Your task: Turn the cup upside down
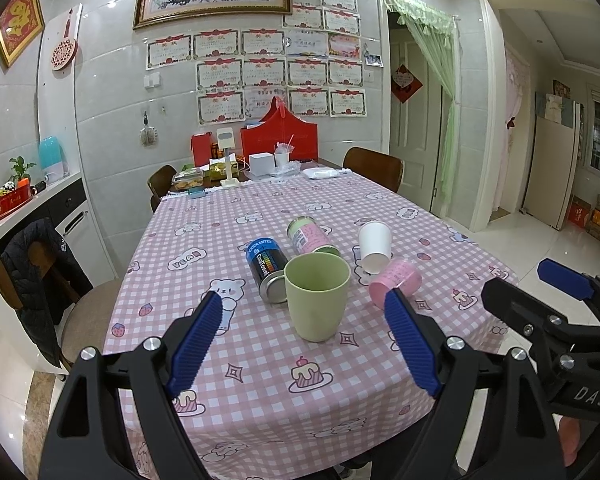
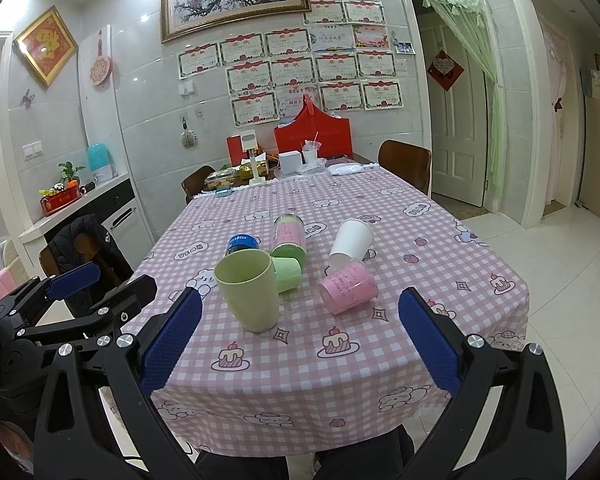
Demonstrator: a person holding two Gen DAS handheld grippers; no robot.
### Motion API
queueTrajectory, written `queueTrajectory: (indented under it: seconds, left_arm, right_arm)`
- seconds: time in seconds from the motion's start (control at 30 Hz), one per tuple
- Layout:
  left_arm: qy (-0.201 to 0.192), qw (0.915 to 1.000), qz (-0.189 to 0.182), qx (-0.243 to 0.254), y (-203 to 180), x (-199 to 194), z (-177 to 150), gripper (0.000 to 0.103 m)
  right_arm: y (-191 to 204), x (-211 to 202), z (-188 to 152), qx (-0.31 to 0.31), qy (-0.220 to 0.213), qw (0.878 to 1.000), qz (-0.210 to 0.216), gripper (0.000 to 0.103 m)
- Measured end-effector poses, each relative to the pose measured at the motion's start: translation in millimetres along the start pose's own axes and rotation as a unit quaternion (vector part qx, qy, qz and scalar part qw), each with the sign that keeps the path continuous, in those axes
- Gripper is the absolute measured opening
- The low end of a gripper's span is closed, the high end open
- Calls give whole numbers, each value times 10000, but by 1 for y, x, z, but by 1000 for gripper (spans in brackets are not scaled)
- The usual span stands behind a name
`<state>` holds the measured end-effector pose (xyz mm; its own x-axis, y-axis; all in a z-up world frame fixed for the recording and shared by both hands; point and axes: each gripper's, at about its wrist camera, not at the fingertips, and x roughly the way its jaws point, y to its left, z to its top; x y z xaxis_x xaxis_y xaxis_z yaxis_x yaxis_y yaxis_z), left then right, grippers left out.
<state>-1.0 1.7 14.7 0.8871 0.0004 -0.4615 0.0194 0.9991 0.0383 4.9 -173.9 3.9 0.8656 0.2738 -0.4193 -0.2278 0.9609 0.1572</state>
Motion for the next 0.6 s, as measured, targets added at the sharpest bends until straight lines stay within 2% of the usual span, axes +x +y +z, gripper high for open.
queueTrajectory:
  seconds: [0.6]
  left_arm:
    - [93,10000,-6,-22,6,9,1,82]
  right_arm:
    - [-1,7,-1,-21,29,10000,4,95]
